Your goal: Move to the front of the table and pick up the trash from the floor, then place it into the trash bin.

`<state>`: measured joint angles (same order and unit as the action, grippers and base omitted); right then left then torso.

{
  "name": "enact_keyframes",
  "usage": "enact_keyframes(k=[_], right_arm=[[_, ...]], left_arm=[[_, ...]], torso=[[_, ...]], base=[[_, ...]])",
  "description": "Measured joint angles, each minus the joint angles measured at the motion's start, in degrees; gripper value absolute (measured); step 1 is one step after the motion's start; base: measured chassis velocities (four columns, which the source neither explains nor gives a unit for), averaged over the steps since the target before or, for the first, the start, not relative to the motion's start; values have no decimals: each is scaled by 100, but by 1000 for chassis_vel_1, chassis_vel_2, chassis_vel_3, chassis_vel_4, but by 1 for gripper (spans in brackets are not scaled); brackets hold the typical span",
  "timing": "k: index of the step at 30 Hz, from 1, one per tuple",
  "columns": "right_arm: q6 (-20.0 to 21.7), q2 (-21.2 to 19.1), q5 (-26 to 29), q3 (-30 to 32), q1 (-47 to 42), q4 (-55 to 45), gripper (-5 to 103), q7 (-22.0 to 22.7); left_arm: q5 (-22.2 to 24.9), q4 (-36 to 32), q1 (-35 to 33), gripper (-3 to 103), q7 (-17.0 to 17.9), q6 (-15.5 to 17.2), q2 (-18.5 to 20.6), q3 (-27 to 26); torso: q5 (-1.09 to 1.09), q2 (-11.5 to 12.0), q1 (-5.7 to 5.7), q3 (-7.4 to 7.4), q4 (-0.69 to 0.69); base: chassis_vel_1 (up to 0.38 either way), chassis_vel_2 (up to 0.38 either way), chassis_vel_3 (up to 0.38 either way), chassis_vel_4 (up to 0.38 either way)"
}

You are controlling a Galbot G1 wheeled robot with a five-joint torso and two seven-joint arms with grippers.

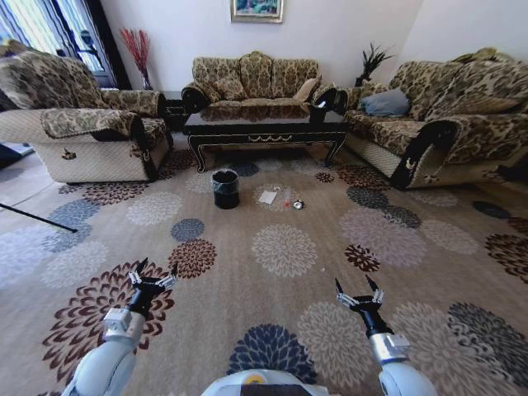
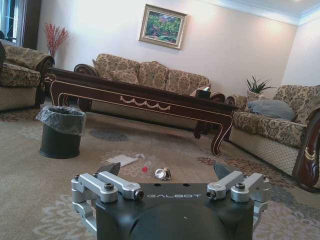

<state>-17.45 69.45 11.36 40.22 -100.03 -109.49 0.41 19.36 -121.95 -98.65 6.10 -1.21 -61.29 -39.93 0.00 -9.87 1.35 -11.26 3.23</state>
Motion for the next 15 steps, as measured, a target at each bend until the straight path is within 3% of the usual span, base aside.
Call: enact_keyframes(k=[15], right_arm=[[-12,5,-2,88,-65,-100,100,-33]], left_arm=[[3,-26,13,100,97,35,13,1]], torso=[[-1,342,-73,268,0]], base=[[0,0,0,0]])
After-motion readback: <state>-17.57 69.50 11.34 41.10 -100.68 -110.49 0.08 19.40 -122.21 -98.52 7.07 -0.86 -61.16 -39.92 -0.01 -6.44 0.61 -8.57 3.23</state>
